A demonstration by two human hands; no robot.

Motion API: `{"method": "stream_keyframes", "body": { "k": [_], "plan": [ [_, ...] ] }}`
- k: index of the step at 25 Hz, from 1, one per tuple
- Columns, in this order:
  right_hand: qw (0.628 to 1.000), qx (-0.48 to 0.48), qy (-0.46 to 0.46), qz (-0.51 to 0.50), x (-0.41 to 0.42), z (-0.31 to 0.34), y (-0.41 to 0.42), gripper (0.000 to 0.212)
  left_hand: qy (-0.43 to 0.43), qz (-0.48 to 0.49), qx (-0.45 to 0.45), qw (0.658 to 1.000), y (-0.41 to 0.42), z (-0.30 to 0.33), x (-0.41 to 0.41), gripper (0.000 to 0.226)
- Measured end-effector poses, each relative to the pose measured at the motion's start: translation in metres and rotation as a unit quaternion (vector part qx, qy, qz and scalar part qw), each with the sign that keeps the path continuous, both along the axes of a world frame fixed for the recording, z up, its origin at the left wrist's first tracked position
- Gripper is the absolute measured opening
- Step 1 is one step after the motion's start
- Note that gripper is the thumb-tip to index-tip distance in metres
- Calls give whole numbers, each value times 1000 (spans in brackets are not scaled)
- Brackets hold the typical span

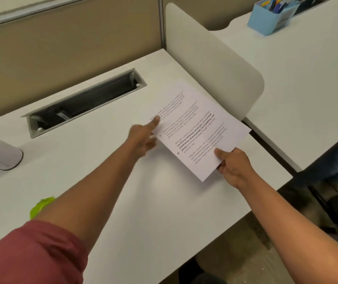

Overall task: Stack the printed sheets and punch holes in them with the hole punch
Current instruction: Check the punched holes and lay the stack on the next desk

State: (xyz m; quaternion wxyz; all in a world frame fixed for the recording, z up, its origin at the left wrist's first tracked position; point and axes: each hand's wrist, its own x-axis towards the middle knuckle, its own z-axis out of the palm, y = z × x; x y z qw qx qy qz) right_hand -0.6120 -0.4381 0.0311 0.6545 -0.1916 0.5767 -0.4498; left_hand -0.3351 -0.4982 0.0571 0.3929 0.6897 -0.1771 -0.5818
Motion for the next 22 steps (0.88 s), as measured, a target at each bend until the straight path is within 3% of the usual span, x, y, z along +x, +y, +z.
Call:
{"method": "stream_keyframes", "body": {
  "k": [3,10,15,18,22],
  "plan": [
    [1000,19,-7,-20,2,-10,-10,27,65,28,-20,997,1,-25,-35,31],
    [997,41,51,-34,-13,-28,-30,25,-27,43,-36,998,-16,-49,-54,28],
    [977,17,192,-86,-32,-29,-52,43,-87,32,-37,995,-24,-60,-53,27],
    [952,-15,302,-36,-40,-26,-69,38,-121,25,-38,992,-30,-64,-57,27],
    [922,-35,384,41,-48,-25,-81,31,-171,-6,-48,984,-35,-60,-63,25]
  ]
}}
